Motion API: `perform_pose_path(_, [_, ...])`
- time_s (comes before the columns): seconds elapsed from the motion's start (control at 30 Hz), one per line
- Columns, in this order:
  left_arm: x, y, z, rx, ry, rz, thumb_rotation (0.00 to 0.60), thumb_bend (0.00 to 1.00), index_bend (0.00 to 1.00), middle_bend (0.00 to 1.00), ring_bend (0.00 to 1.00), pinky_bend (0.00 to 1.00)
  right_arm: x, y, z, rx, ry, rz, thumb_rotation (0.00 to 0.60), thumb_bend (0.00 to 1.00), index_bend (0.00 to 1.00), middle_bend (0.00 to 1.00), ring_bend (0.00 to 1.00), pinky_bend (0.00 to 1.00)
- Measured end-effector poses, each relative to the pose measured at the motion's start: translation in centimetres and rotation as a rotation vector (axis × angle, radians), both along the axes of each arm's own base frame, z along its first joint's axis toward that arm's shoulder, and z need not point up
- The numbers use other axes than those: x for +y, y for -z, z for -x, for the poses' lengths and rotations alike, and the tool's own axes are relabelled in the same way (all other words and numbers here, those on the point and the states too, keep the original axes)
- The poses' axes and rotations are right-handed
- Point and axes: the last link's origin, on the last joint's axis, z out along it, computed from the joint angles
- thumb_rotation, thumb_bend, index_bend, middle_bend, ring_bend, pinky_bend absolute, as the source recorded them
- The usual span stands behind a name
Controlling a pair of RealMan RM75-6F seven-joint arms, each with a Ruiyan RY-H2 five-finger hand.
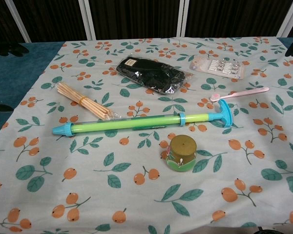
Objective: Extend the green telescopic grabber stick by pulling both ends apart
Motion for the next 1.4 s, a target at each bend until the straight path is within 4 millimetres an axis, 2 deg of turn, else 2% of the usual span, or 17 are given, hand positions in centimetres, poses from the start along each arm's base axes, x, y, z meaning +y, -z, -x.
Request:
perform_pose_path(1.03, [-0.6,1.8,-1.0,0.011,0.017,0.035,0.6,0.09,0.16,0.12,0.07,0.2,0.2,-0.2,0.2,-0.019,0.021,0.0,0.6,0.11,0.27,0.2,0.15,0.21])
perform_pose_path(1.13, [-0.5,2.1,-1.0,0.015,0.013,0.039,0.6,0.1,0.19,0.13,0.07,0.21,0.2,-0.1,0.2,-0.021,0.025,-0.001,0.6,0.11,0.27,0.2,0.15,0.21])
perform_pose_path(1.27, [-0.3,2.6,-1.0,0.021,0.001,0.047,0.6,0.12,0.29,0.19,0.1,0.24,0.1,-0.1,0.3,-0.027,0.032,-0.003,0.6,0.12,0.27,0.2,0.15,0.21])
perform_pose_path(1.4, [0.0,3.6,-1.1,0.038,-0.013,0.059,0.6,0.14,0.34,0.21,0.11,0.28,-0.1,0.0,0.4,-0.033,0.036,-0.005,0.6,0.12,0.28,0.2,0.15,0.21])
